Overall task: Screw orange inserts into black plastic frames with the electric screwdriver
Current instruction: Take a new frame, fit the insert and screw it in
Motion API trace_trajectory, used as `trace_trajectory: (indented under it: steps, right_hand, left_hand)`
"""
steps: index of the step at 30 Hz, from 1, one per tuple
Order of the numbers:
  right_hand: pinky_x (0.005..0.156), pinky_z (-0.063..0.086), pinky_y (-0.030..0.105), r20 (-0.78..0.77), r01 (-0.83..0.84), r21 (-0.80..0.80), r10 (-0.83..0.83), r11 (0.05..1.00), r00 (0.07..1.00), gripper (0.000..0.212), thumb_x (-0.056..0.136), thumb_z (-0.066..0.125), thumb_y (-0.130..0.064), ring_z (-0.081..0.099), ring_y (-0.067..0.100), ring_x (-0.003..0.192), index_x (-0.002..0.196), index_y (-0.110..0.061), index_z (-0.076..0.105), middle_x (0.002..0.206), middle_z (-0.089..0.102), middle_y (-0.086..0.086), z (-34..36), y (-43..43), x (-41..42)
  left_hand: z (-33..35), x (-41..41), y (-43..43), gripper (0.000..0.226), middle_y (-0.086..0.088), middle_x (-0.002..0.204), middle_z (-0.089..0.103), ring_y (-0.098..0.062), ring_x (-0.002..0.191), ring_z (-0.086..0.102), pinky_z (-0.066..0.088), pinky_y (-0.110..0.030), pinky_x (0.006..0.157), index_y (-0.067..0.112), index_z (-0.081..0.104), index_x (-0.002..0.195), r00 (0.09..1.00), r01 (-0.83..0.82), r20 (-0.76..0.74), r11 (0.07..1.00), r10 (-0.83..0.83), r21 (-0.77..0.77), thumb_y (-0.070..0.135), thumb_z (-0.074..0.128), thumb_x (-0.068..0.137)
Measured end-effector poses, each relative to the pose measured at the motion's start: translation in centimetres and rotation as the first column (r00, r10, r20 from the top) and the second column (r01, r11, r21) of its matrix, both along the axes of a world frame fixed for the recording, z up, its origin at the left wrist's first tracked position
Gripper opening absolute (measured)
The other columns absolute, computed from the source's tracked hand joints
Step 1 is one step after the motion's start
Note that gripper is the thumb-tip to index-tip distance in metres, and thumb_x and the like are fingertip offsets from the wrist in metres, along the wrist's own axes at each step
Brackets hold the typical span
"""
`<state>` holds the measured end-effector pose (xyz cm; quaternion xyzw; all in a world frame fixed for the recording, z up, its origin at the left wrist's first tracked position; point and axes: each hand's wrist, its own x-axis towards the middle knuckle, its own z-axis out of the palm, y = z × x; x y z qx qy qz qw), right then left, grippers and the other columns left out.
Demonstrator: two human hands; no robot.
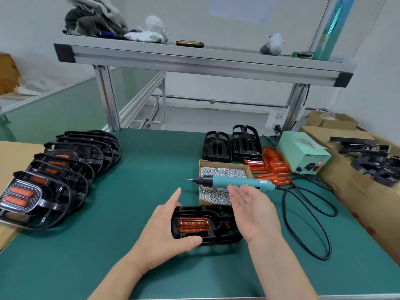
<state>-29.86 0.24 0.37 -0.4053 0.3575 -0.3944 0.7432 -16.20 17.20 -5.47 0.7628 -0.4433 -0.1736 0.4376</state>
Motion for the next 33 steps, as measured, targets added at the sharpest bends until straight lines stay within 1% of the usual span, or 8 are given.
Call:
trace_trajectory:
  steps: [2, 7, 10, 13, 19, 23, 27, 33]
  right_hand:
    - [0.104, 0.051, 0.036, 0.129, -0.016, 0.078, 0.006, 0.997, 0.992, 0.025, 0.094, 0.062, -0.007, 0.067, 0.029, 0.115, 0.116, 0.006, 0.060, 0.132, 0.061, 0.025, -0.4, -0.1, -0.4]
    - [0.077, 0.055, 0.021, -0.100, -0.054, -0.326, 0.023, 0.944, 0.995, 0.042, 0.091, 0.043, 0.019, 0.072, 0.012, 0.096, 0.108, -0.010, 0.069, 0.104, 0.075, 0.002, -1.3, -1.1, -0.5]
    - [0.083, 0.048, 0.021, -0.275, -0.092, -0.538, -0.072, 0.838, 0.959, 0.063, 0.079, 0.037, 0.025, 0.068, 0.009, 0.096, 0.092, -0.022, 0.075, 0.094, 0.075, -0.010, -1.8, -1.8, -1.0]
    - [0.094, 0.052, 0.031, -0.305, -0.151, -0.630, -0.063, 0.762, 0.950, 0.072, 0.075, 0.037, 0.027, 0.068, 0.007, 0.100, 0.090, -0.030, 0.078, 0.097, 0.076, -0.011, -3.3, -1.9, -1.1]
    - [0.095, 0.055, 0.045, -0.175, -0.222, -0.694, 0.138, 0.685, 0.975, 0.046, 0.089, 0.064, 0.007, 0.067, 0.023, 0.108, 0.115, -0.031, 0.067, 0.114, 0.071, 0.001, -3.5, -0.9, 0.0]
    - [0.083, 0.060, 0.048, -0.044, -0.250, -0.627, 0.287, 0.737, 0.957, 0.028, 0.094, 0.059, 0.005, 0.067, 0.024, 0.105, 0.108, -0.020, 0.061, 0.117, 0.069, 0.012, -2.8, -0.4, 0.7]
    - [0.056, 0.055, 0.022, 0.018, -0.214, -0.568, 0.272, 0.795, 0.962, 0.023, 0.082, 0.050, 0.004, 0.066, 0.011, 0.073, 0.093, -0.010, 0.065, 0.090, 0.069, 0.011, -2.2, 0.2, 1.7]
    - [0.040, 0.039, 0.021, -0.152, -0.135, -0.444, 0.074, 0.886, 0.986, 0.021, 0.086, 0.056, -0.007, 0.054, 0.018, 0.046, 0.069, -0.017, 0.063, 0.057, 0.059, 0.003, -2.3, 1.2, 4.8]
  left_hand:
    - [0.1, 0.0, 0.1, 0.120, 0.032, 0.123, 0.044, 0.009, 0.122, 0.038, 0.028, 0.001, 0.094, 0.044, 0.012, 0.155, 1.000, -0.003, -0.023, 1.000, 0.003, -0.020, 0.064, 0.075, 0.055]
    - [0.3, 0.2, 0.2, 0.113, 0.021, 0.127, 0.052, -0.002, 0.124, 0.049, 0.035, -0.018, 0.106, 0.042, 0.023, 0.151, 0.992, -0.012, -0.127, 0.997, 0.002, -0.079, 0.061, 0.077, 0.055]
    - [0.5, 0.4, 0.3, 0.106, 0.015, 0.126, 0.058, 0.001, 0.121, 0.053, 0.037, -0.012, 0.101, 0.035, 0.032, 0.148, 0.974, -0.037, -0.229, 0.989, 0.003, -0.143, 0.059, 0.078, 0.055]
    - [0.6, 0.6, 0.5, 0.098, 0.011, 0.129, 0.062, -0.001, 0.124, 0.054, 0.036, -0.028, 0.112, 0.036, 0.037, 0.143, 0.942, -0.071, -0.335, 0.979, 0.003, -0.189, 0.058, 0.078, 0.057]
    - [0.4, 1.1, 0.6, 0.076, 0.009, 0.126, 0.066, -0.011, 0.123, 0.058, 0.039, -0.034, 0.109, 0.036, 0.050, 0.131, 0.884, -0.126, -0.468, 0.961, -0.004, -0.246, 0.058, 0.074, 0.063]
    - [0.2, 1.8, 0.8, 0.073, -0.002, 0.131, 0.065, -0.025, 0.126, 0.058, 0.033, -0.051, 0.115, 0.031, 0.059, 0.125, 0.808, -0.161, -0.586, 0.931, -0.066, -0.326, 0.067, 0.078, 0.064]
    - [0.0, 2.1, 0.7, 0.072, -0.008, 0.130, 0.066, -0.031, 0.126, 0.057, 0.031, -0.056, 0.115, 0.026, 0.066, 0.119, 0.780, -0.248, -0.623, 0.886, -0.058, -0.393, 0.075, 0.072, 0.066]
    - [0.1, 2.1, 0.2, 0.065, -0.014, 0.128, 0.066, -0.030, 0.123, 0.060, 0.045, -0.050, 0.107, 0.019, 0.059, 0.131, 0.755, -0.363, -0.656, 0.824, -0.014, -0.435, 0.064, 0.056, 0.084]
